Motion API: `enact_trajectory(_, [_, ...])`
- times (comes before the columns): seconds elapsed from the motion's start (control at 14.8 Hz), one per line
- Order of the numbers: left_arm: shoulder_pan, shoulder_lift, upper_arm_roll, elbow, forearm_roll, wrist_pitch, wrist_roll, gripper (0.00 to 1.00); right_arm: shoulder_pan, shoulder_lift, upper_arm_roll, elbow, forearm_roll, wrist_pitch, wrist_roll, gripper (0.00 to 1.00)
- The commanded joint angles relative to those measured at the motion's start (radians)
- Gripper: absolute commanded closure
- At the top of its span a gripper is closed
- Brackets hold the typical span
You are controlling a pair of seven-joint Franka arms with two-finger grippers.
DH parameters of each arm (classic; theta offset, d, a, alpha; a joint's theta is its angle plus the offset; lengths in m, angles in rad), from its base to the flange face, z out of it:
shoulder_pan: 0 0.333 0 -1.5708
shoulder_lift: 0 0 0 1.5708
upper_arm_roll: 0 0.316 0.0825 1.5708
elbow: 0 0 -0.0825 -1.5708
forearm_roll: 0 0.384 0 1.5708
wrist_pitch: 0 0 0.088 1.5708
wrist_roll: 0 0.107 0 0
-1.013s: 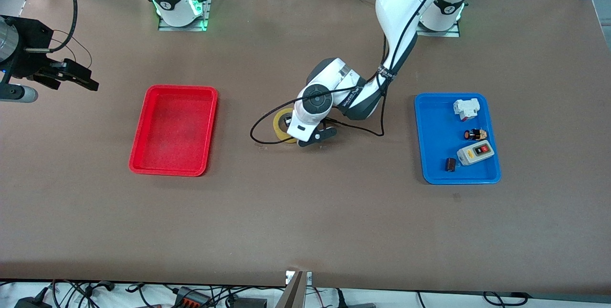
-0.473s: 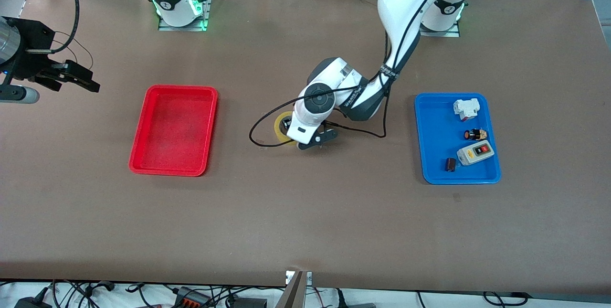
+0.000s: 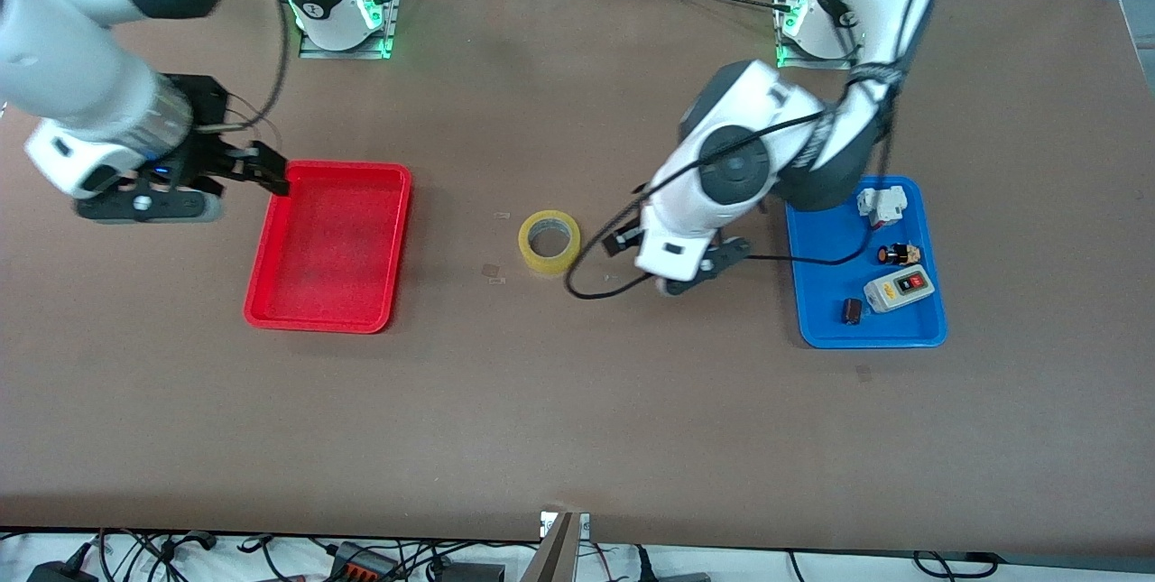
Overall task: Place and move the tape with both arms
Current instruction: 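Set the tape on the table with the left gripper while the right gripper reaches, then grasp the tape with the right gripper while the left gripper withdraws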
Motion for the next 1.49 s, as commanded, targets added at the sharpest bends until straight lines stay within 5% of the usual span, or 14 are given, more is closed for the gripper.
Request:
enact_trajectory(0.0, [0.083, -0.112, -0.003, -0.035, 0.018, -0.160, 0.100, 0.00, 0.071, 0.045, -0.007, 0.000, 0.004, 0.047, 0.075, 0.05])
enact_trajectory(0.27, [0.226, -0.187, -0.008, -0.034, 0.058, -0.335, 0.263, 0.00, 0.160, 0.120, -0.007, 0.000, 0.010, 0.122, 0.140, 0.05])
enact_trajectory(0.74, [0.444, -0.284, -0.003, -0.034, 0.078, -0.441, 0.603, 0.00, 0.267, 0.294, -0.007, -0.003, 0.040, 0.269, 0.280, 0.04])
enact_trajectory(0.88, [0.449, -0.305, 0.024, -0.044, 0.076, -0.447, 0.684, 0.00, 0.298, 0.341, -0.007, -0.003, 0.041, 0.330, 0.292, 0.04])
enact_trajectory(1.08, [0.374, -0.385, 0.164, -0.118, 0.087, -0.412, 0.784, 0.00, 0.344, 0.422, -0.007, -0.002, 0.041, 0.430, 0.350, 0.04])
enact_trajectory(1.42, [0.352, -0.500, 0.183, -0.329, 0.079, -0.248, 0.853, 0.00, 0.412, 0.502, -0.007, -0.002, 0.041, 0.535, 0.401, 0.04])
